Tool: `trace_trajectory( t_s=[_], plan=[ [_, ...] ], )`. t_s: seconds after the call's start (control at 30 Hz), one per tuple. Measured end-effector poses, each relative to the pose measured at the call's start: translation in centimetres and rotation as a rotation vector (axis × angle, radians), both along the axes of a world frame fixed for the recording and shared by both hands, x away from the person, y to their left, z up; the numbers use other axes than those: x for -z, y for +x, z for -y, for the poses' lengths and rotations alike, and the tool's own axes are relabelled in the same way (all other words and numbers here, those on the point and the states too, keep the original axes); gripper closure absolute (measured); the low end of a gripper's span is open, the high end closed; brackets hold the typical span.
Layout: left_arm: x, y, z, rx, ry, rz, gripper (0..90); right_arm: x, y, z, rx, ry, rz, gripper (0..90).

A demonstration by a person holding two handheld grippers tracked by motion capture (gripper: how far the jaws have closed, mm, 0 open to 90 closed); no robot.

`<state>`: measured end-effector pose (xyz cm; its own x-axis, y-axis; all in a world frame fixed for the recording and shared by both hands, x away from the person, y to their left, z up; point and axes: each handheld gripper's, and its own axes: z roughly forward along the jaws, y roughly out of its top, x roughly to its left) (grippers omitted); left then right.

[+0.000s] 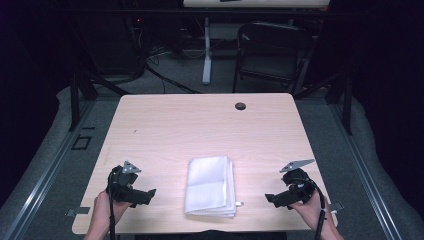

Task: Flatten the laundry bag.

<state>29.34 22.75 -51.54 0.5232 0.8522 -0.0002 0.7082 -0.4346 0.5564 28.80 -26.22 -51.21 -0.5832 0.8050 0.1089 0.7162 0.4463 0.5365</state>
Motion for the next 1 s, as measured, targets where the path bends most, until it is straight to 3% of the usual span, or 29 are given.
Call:
trace_trajectory(
  t_s=[0.4,0.6,1.0],
  plan=[
    [-0.3,-0.3,1.1,0.029,-0.030,-0.014,0.3,0.1,0.3,-0.1,-0.001,0.005,-0.008,1.5],
    [-1.1,-0.7,3.3,0.089,-0.018,0.017,0.3,0.1,0.3,-0.5,-0.017,-0.001,-0.006,1.5],
    [-2.1,-1.2,7.8,0.215,-0.037,0.034,0.3,0.1,0.0,-1.0,-0.015,-0.013,-0.010,1.7]
  ],
)
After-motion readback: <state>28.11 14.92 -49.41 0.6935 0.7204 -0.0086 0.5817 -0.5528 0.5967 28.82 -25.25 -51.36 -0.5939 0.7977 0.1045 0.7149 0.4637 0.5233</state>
